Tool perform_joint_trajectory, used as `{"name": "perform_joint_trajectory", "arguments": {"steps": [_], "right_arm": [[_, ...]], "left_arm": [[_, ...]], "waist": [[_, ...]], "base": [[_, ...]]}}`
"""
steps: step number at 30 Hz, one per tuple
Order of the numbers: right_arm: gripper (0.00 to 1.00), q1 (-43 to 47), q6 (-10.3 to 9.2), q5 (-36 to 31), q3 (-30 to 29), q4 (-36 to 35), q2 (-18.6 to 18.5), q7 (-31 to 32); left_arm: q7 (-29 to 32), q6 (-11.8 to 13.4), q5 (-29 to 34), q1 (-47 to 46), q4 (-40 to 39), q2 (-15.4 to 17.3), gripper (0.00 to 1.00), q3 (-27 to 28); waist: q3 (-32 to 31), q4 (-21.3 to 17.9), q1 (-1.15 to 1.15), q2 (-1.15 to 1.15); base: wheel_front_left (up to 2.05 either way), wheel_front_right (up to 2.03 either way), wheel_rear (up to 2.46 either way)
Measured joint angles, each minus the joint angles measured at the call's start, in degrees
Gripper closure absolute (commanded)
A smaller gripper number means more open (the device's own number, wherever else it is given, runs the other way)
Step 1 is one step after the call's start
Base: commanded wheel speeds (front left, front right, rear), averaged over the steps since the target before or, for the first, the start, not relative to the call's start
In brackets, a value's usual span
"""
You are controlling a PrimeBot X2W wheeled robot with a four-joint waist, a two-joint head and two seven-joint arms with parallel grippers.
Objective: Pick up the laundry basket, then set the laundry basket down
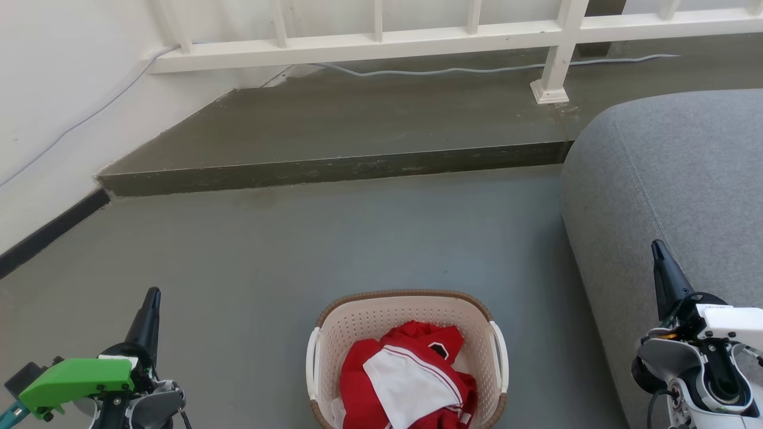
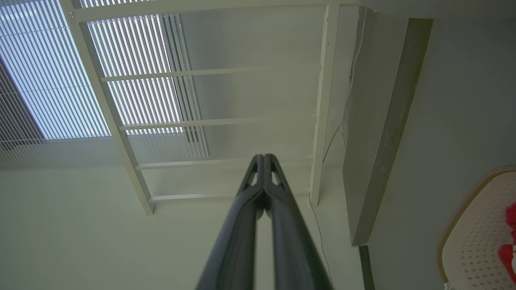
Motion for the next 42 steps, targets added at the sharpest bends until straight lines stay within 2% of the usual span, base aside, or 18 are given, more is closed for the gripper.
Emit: {"name": "perform_joint_trajectory", "arguments": {"steps": [13,14,31,42], "right_arm": [[1.00,0.5,-0.24,0.0,0.1,0.9,0.3,0.0],[0.00,1.2,-0.25,0.0,0.1,1.6,0.7,0.0],[0.00,2.6,-0.25,0.0,2.1,1.3,1.3,-1.6],[0.00,2.3,-0.25,-2.8,4.5,-0.2,1.1,-4.2]], "left_arm": [[0.0,0.0,0.0,0.5,0.9,-0.3,1.00,0.0],[0.0,0.1,0.0,1.0,1.7,-0.7,0.00,0.0],[-1.6,0.1,0.1,2.4,1.7,-1.2,0.00,-1.2],[-4.2,0.1,3.0,2.4,0.0,-1.1,0.00,-3.1]], "waist": [[0.0,0.0,0.00,0.00],[0.0,0.0,0.00,0.00],[0.2,0.0,0.00,0.00],[0.5,0.0,0.00,0.00]], "base": [[0.00,0.00,0.00],[0.00,0.00,0.00],[0.00,0.00,0.00],[0.00,0.00,0.00]]}}
